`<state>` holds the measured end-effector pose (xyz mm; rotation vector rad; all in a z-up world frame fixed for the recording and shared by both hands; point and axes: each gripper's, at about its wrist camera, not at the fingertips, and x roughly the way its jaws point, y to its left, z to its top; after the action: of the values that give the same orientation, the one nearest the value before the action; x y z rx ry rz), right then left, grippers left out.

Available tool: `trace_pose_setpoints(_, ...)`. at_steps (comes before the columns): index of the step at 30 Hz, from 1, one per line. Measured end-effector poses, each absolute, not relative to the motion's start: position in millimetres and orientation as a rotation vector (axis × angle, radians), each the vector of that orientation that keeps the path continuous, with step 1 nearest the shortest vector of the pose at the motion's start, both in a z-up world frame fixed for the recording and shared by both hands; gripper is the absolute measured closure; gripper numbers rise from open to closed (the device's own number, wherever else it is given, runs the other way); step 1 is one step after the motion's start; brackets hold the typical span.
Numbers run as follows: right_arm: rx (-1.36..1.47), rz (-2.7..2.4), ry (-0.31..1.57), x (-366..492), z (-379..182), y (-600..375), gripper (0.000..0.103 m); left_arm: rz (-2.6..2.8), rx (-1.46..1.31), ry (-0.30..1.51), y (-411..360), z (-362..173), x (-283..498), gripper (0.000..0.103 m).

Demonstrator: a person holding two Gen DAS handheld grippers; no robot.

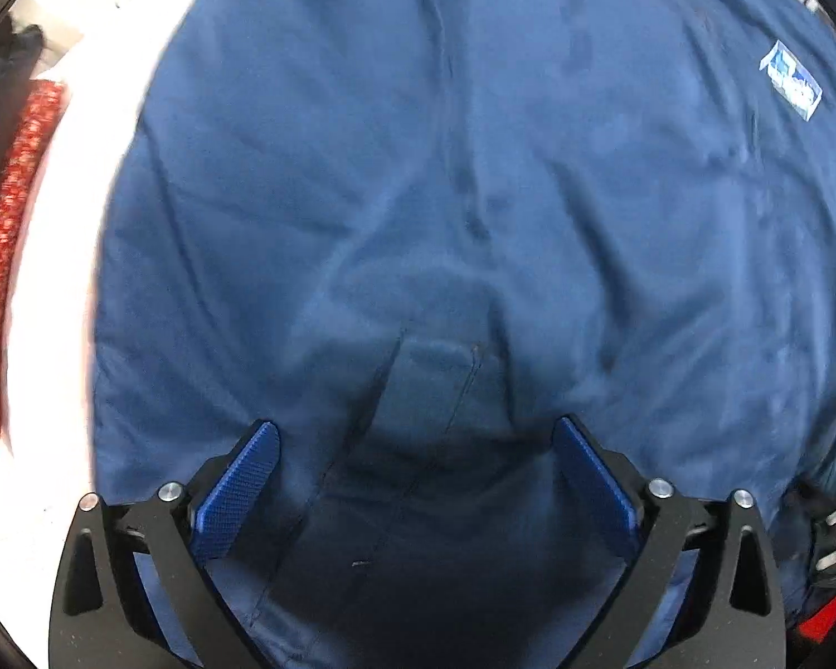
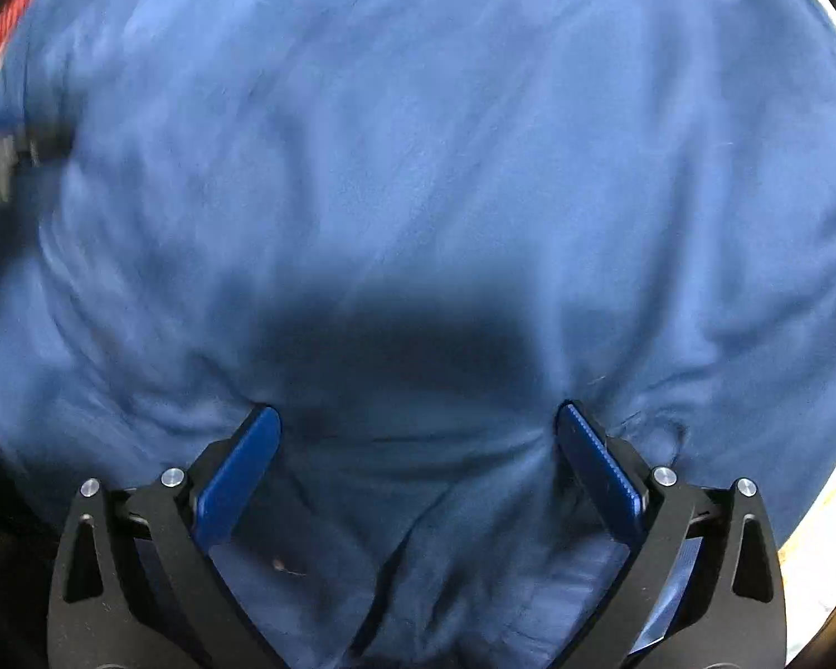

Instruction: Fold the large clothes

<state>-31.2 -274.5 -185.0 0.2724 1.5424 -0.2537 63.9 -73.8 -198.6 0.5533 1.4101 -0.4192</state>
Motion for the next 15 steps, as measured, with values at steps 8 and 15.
trace_pose_setpoints(8,0.366,-0.626,1.078,-35.9,-36.4,-469.6,0.005,-0.414,0.568,1.287,-109.8,-152.1,63.3,0.006)
trace_pose_setpoints(15,0.540,-0.921,0.951,-54.0,-0.1,-648.7,0.005,-0.441,0.582,1.253,-129.7,-129.5,46.2,0.006)
